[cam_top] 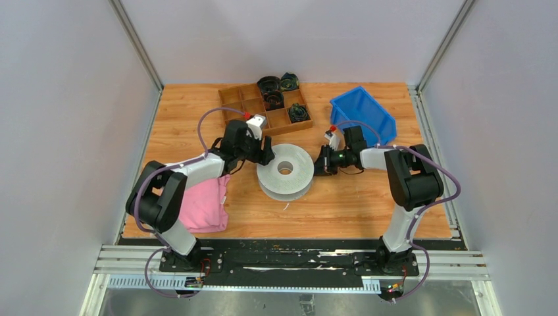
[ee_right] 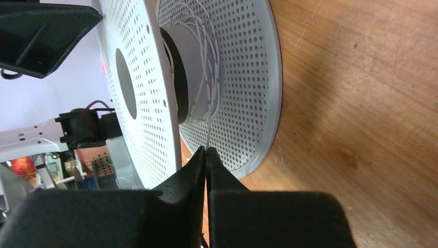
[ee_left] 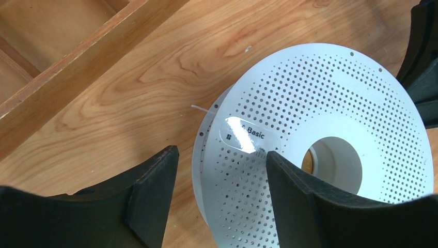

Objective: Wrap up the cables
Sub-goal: Adjust the cable on the cable reel.

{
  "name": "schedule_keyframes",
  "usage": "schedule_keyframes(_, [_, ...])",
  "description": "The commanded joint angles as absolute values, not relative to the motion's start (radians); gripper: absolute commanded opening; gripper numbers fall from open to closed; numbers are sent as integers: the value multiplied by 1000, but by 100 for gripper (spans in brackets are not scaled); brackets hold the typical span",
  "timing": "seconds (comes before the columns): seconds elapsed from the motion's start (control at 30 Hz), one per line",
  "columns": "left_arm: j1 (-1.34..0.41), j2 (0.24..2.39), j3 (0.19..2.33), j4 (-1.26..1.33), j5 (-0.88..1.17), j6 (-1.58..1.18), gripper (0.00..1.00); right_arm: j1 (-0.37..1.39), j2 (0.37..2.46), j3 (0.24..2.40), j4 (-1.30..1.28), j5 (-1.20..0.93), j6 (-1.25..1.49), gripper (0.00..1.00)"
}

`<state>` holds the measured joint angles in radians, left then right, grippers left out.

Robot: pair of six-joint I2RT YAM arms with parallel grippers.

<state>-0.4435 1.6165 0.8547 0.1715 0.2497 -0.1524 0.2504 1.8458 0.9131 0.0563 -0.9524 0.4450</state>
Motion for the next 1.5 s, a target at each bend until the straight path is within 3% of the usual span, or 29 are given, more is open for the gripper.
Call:
schedule_keyframes(0.0, [-460, 1637, 835, 213, 240, -156, 66, 237, 1840, 858, 243, -997, 605, 1])
schedule_keyframes(0.27, [-475, 1640, 830, 213, 226, -149, 62, 237, 1867, 816, 430, -1037, 778, 1])
schedule_keyframes(0.9, [-489, 1664, 816, 213, 222, -142, 60, 238, 1963, 777, 598, -1002, 844, 1])
schedule_keyframes(1.47, [-490, 1664, 814, 212, 215, -146, 60, 250, 1947, 767, 526, -931, 726, 1])
